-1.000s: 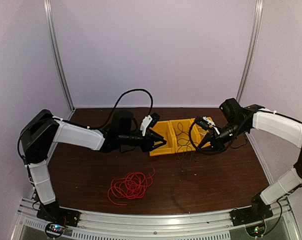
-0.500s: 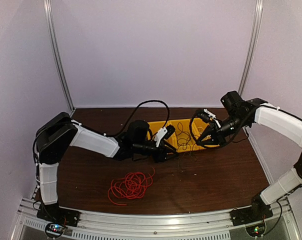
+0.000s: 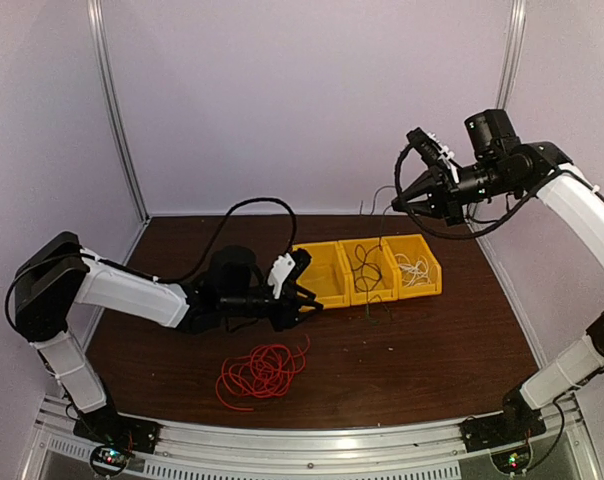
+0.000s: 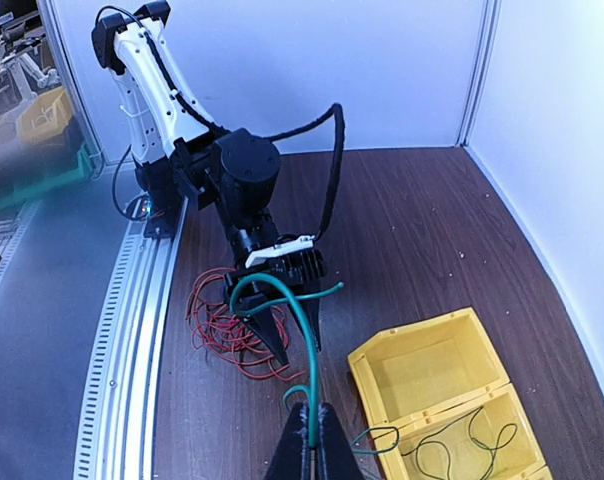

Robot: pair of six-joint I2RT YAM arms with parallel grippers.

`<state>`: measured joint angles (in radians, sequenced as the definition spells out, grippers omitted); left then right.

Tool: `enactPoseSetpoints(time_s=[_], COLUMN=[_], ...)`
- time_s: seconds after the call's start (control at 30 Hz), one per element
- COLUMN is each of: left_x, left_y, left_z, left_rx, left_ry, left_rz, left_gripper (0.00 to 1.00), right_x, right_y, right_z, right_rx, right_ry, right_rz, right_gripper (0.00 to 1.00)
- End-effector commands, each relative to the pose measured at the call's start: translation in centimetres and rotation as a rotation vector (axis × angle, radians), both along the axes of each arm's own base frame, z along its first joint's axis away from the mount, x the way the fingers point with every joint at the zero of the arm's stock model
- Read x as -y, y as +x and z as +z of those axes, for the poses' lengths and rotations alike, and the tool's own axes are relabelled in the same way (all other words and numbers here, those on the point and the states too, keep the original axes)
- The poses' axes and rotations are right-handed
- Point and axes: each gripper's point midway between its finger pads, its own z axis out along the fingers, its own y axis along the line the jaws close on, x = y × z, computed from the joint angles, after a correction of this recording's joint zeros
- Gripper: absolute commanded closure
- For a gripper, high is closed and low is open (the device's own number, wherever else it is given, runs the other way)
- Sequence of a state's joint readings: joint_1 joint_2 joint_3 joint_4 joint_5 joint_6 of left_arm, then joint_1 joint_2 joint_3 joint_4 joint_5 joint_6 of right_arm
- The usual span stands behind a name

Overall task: Untangle the cables
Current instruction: Pull the untangled cable.

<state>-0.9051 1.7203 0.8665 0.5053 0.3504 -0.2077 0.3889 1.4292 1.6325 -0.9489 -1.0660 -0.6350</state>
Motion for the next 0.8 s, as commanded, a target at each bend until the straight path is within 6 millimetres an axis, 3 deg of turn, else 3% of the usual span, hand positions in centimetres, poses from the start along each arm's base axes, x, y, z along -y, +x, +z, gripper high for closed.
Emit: enactPoseSetpoints(time_s=[0.0,0.13,0.27,0.47,0.77], left_x=[-1.5,-1.7,-1.5,0.7,1.9], left_y=[1.3,1.3,1.3,2.2,3.0], left_z=[-0.8,-1.2,-1.1,-2.2,-5.5], left_rx=[0.032,0.041,0.066,-0.022,-0.228], left_ry=[0.006,-0.010,-0.046,-0.106,-0.119], left_rz=[0.101,0.113,0.101,0.094,0.145], left_gripper=[0.62,0.60,0.58,0.57,0.57], right_x=[-1.3,-2.4,-3.0,-3.7,-5.0], right_y=[-0.4,-0.6,-0.7,-1.5,-2.5], right_z=[3.8,6.8,8.6,11.3,12.6], right_rx=[0.037,0.095,0.121,0.166,0.190], right_ry=[0.062,0.099,0.134,0.182,0.208], right_rz=[0.042,0.068,0.088,0.124,0.175], right_gripper=[1.00,1.00,1.00,1.00,1.00])
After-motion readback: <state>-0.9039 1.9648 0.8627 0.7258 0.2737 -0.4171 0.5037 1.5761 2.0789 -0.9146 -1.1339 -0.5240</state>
